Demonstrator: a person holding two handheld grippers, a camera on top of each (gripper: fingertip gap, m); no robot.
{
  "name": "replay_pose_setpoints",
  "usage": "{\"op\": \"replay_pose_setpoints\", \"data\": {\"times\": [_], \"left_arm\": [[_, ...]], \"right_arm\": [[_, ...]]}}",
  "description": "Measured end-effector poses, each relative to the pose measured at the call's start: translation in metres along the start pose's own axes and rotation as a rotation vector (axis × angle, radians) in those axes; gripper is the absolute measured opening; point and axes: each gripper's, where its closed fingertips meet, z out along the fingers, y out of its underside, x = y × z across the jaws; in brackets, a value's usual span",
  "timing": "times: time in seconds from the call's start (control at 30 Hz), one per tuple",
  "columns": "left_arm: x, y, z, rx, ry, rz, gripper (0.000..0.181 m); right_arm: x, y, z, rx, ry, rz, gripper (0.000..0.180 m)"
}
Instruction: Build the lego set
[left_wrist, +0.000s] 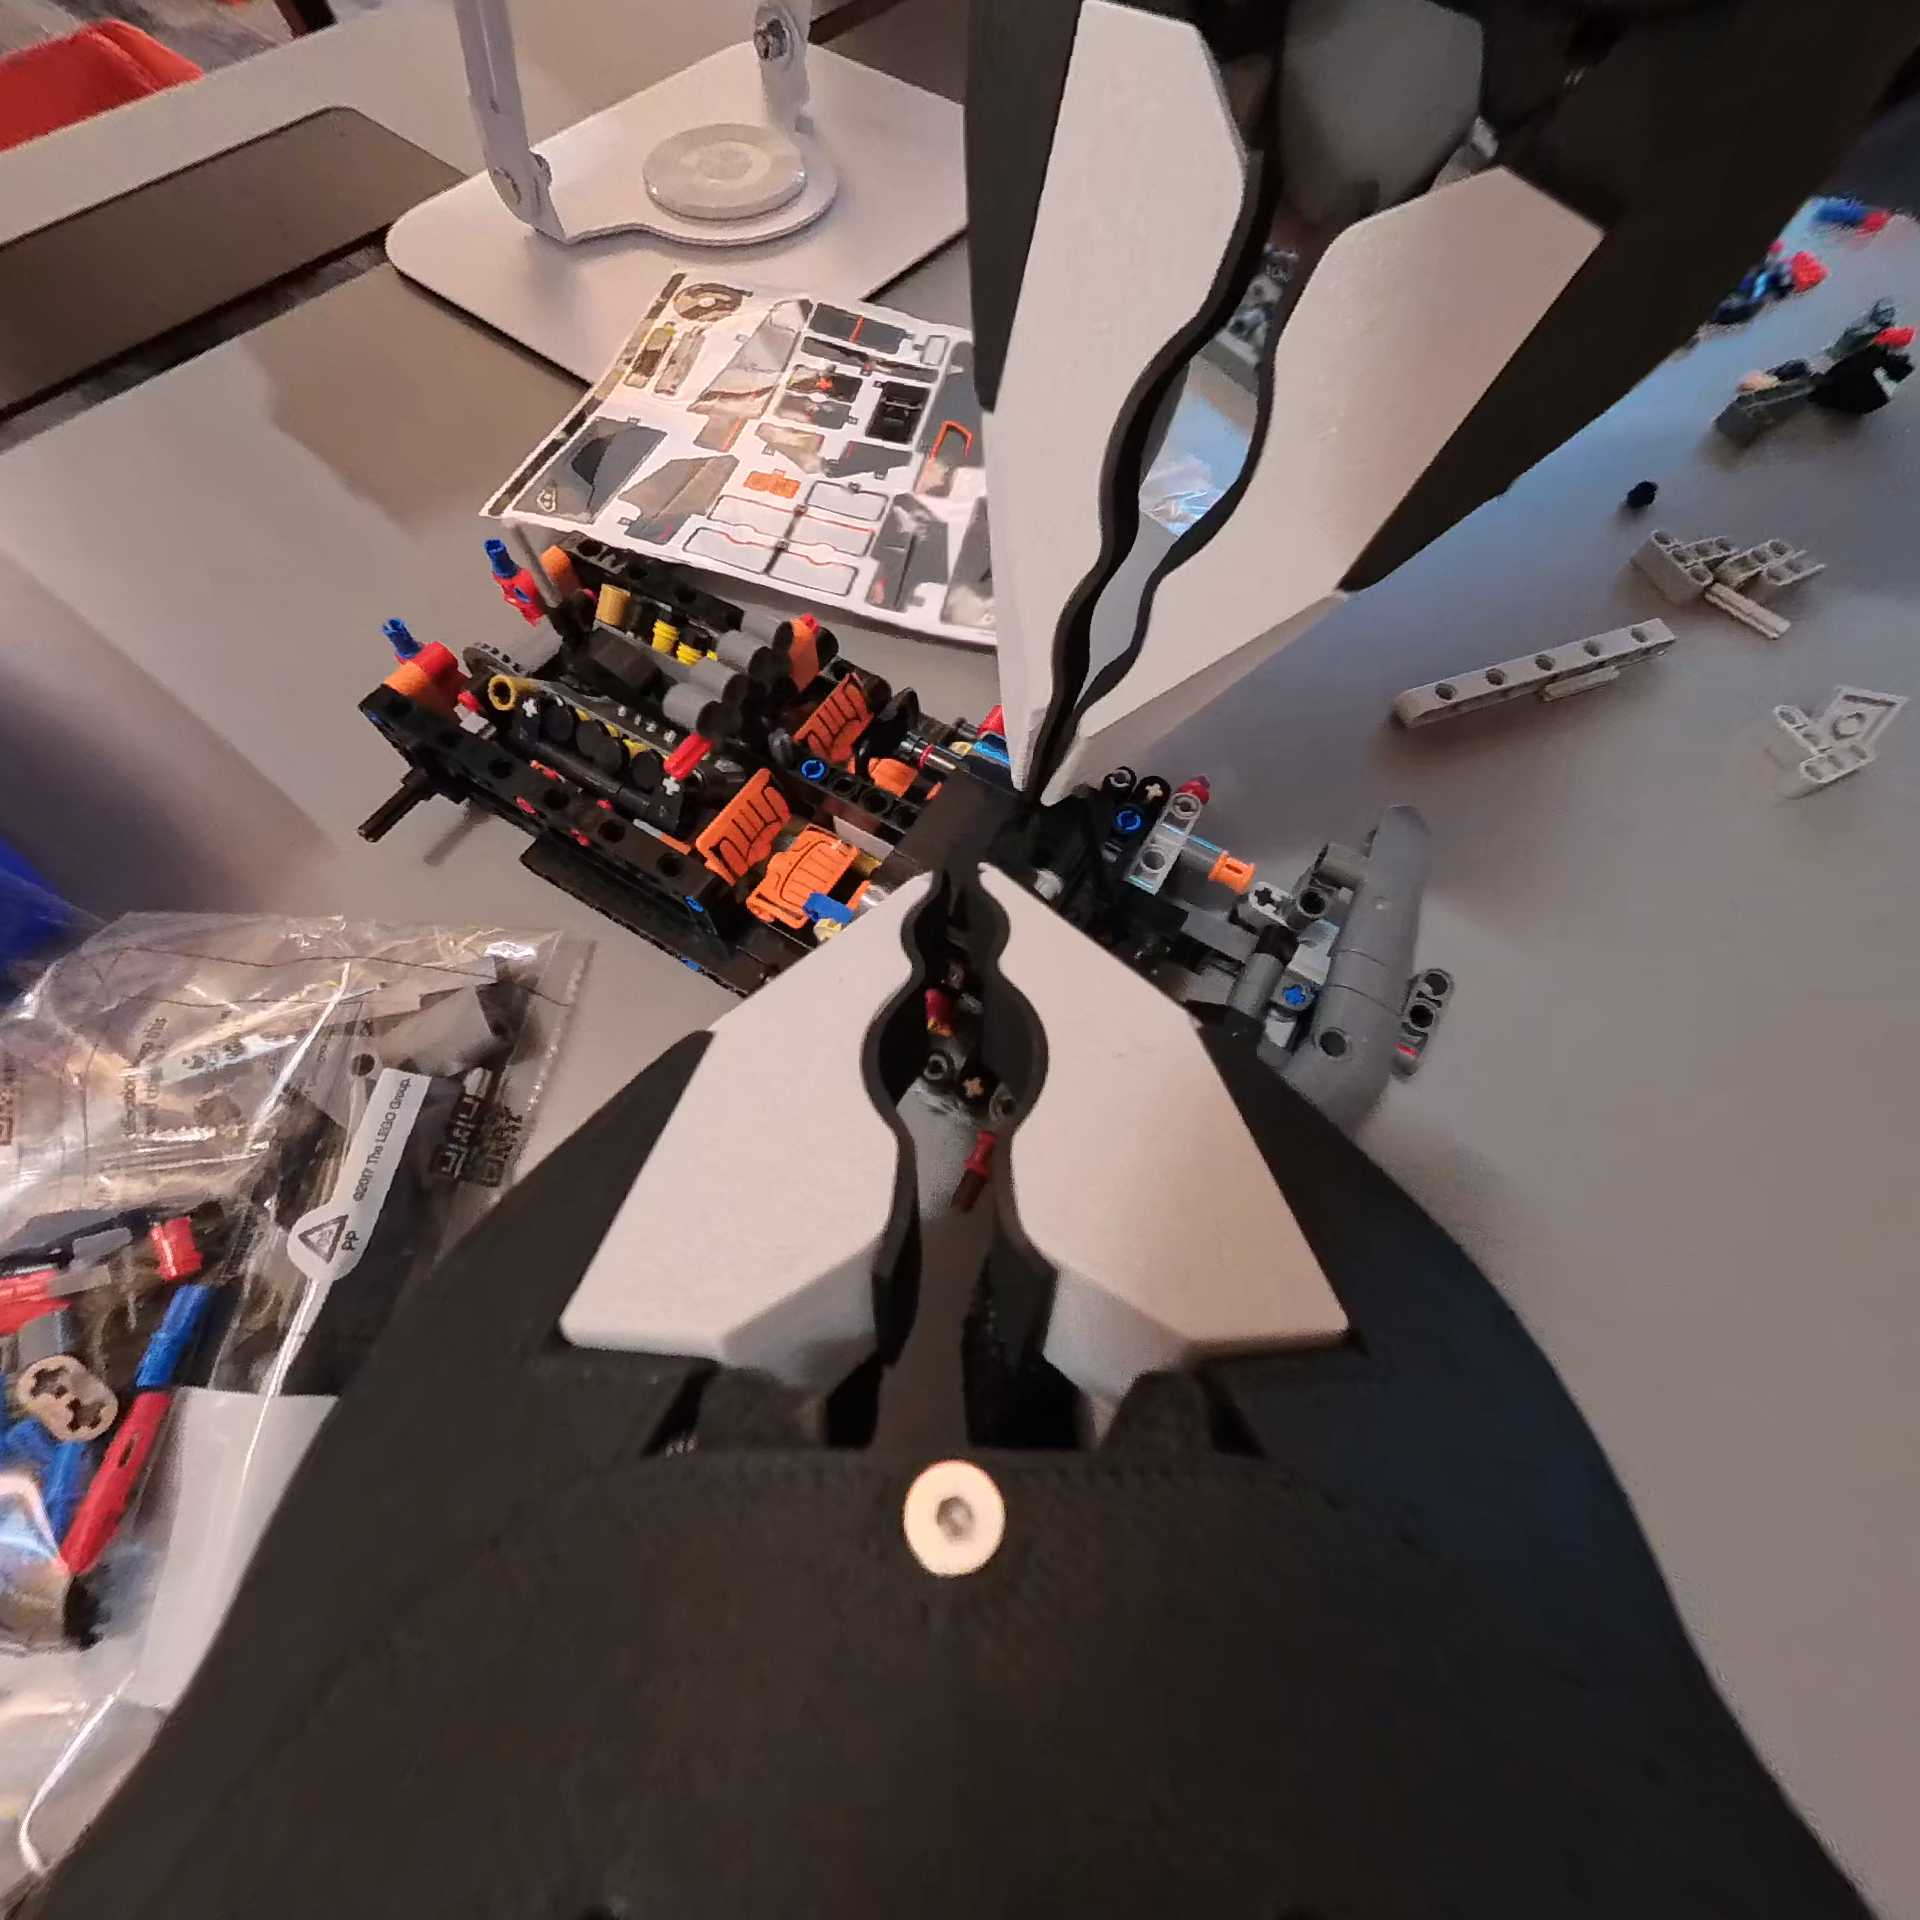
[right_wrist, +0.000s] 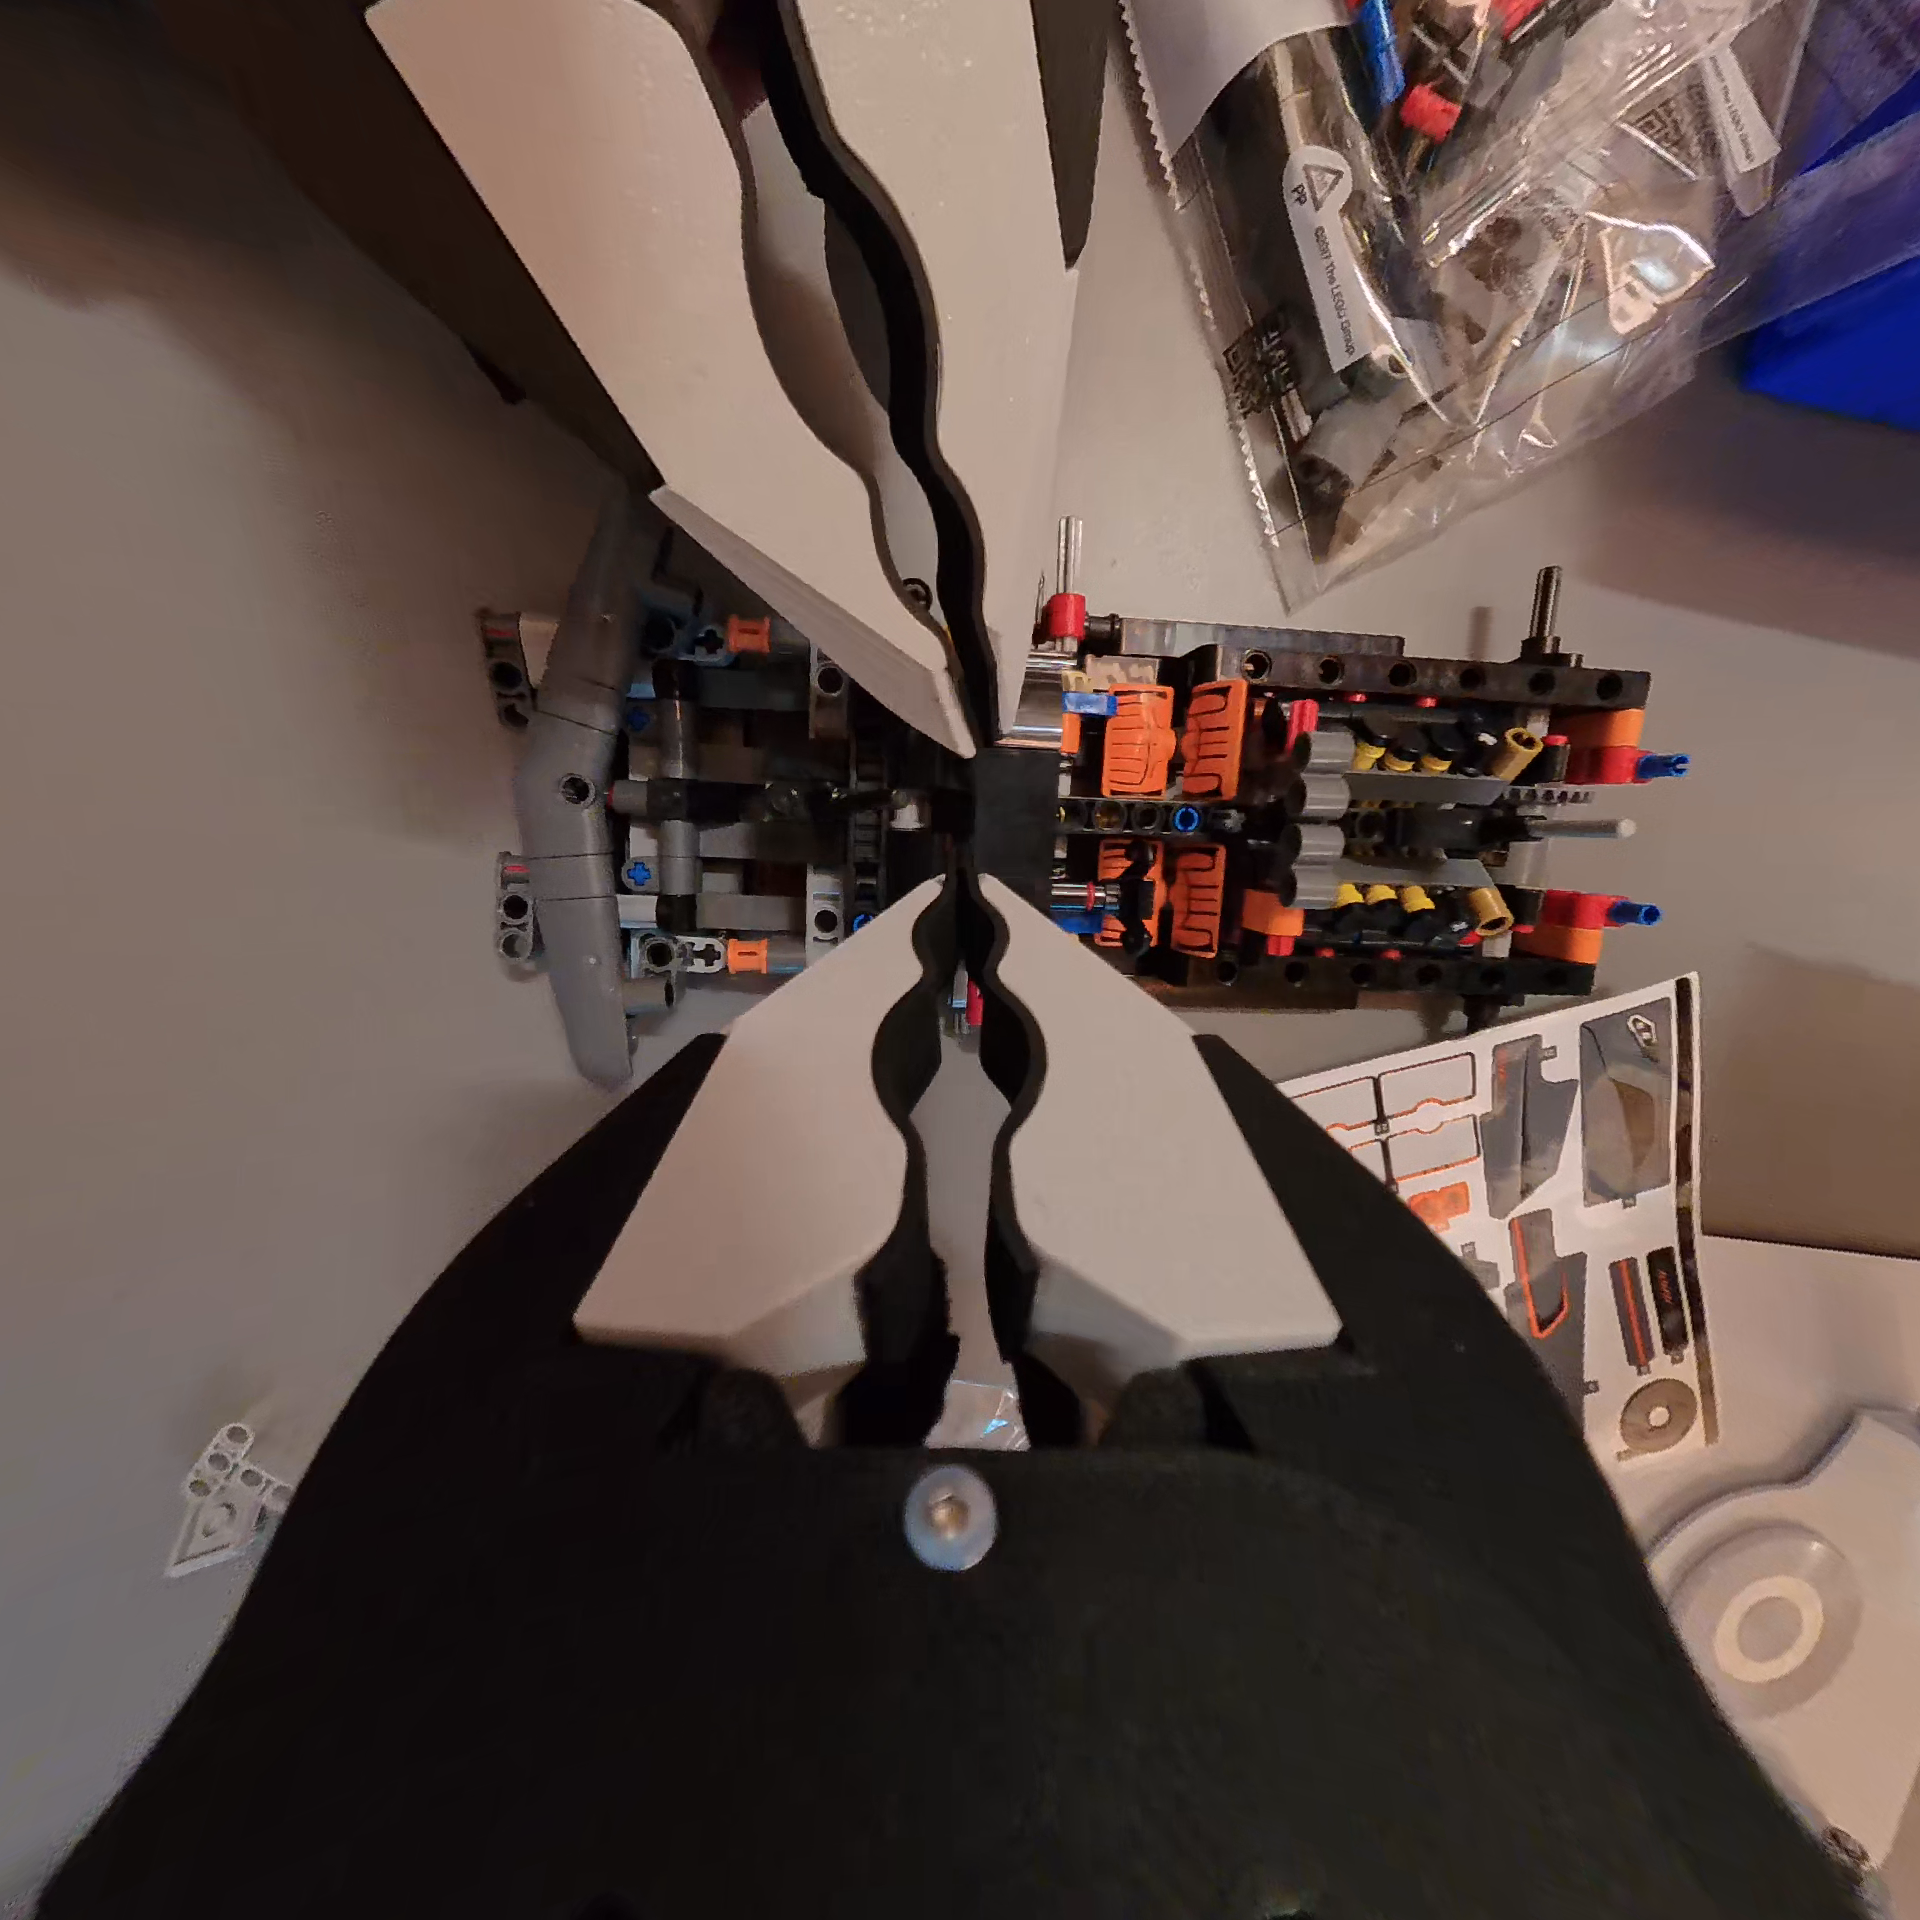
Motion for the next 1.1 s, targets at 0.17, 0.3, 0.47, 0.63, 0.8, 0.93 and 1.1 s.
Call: {"op": "replay_pose_setpoints", "data": {"times": [0.17,0.3,0.47,0.63,0.8,0.93,1.1], "left_arm": [[-0.0010,0.0009,-0.0006,-0.007,-0.040,0.041,0.000],[-0.0010,0.0013,-0.0003,-0.017,-0.073,0.090,0.000],[-0.0010,0.0015,0.0002,-0.008,-0.116,0.137,0.000],[-0.0002,0.0010,0.0004,-0.003,-0.120,0.156,0.000],[0.0033,-0.0073,-0.0054,0.077,-0.010,0.033,0.000],[-0.0022,-0.0017,-0.0087,0.055,-0.012,0.066,0.000],[-0.0016,0.0023,-0.0045,0.027,-0.031,0.125,0.000]], "right_arm": [[-0.0003,-0.0003,0.0003,-0.012,0.007,-0.021,0.000],[-0.0004,-0.0002,0.0005,-0.042,0.016,-0.039,0.000],[-0.0009,-0.0002,0.0007,-0.070,0.039,-0.063,0.000],[-0.0013,-0.0004,0.0007,-0.060,0.049,-0.072,0.000],[-0.0014,0.0000,0.0005,-0.066,0.065,-0.085,0.000],[-0.0013,-0.0004,0.0005,-0.064,0.047,-0.074,0.000],[-0.0013,-0.0005,0.0006,-0.078,0.037,-0.073,0.000]]}}
